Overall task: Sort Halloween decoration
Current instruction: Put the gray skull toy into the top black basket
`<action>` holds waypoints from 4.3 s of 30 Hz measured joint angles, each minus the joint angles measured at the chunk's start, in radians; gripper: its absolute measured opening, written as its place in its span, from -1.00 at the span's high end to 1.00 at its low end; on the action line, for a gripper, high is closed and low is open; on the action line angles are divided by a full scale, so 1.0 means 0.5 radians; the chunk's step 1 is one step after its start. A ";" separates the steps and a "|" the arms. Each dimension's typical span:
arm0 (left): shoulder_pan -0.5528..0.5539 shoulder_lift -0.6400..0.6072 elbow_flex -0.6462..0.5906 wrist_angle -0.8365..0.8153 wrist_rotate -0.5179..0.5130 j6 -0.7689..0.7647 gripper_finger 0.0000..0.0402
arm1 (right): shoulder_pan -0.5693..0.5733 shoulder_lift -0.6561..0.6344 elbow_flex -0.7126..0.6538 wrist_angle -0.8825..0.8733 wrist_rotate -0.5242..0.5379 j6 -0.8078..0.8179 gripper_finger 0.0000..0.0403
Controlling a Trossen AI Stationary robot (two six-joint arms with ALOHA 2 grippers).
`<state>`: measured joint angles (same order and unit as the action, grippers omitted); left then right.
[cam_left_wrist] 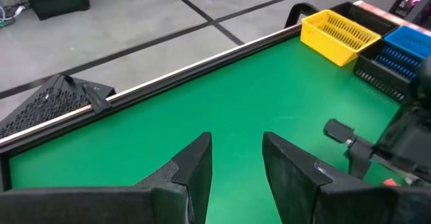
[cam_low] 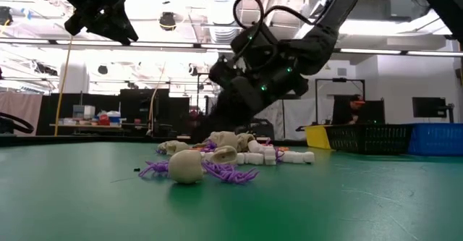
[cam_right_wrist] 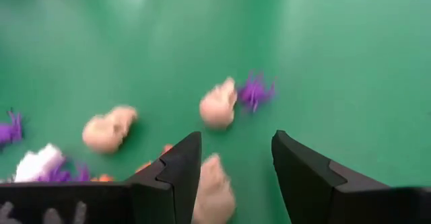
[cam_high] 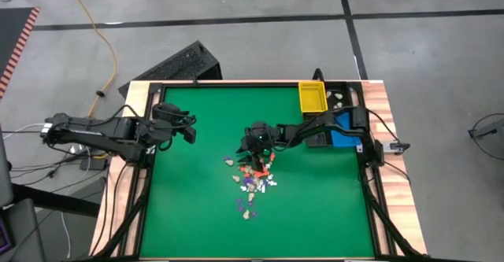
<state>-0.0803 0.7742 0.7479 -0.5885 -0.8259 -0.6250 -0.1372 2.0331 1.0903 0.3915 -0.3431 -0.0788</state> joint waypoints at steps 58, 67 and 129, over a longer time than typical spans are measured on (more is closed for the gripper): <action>-0.002 0.001 0.000 -0.009 -0.001 -0.008 0.40 | -0.177 -0.160 -0.065 0.006 0.020 0.005 0.50; -0.001 0.001 0.000 -0.008 -0.001 -0.008 0.40 | -0.382 -0.430 -0.064 -0.068 0.032 -0.016 0.49; -0.002 0.001 0.000 -0.083 -0.026 -0.081 0.40 | -1.455 -1.930 -1.324 -0.353 1.736 0.778 0.49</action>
<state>-0.0811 0.7746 0.7479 -0.6300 -0.8391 -0.6653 -0.8649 1.0678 0.4281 0.2150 0.5250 0.3104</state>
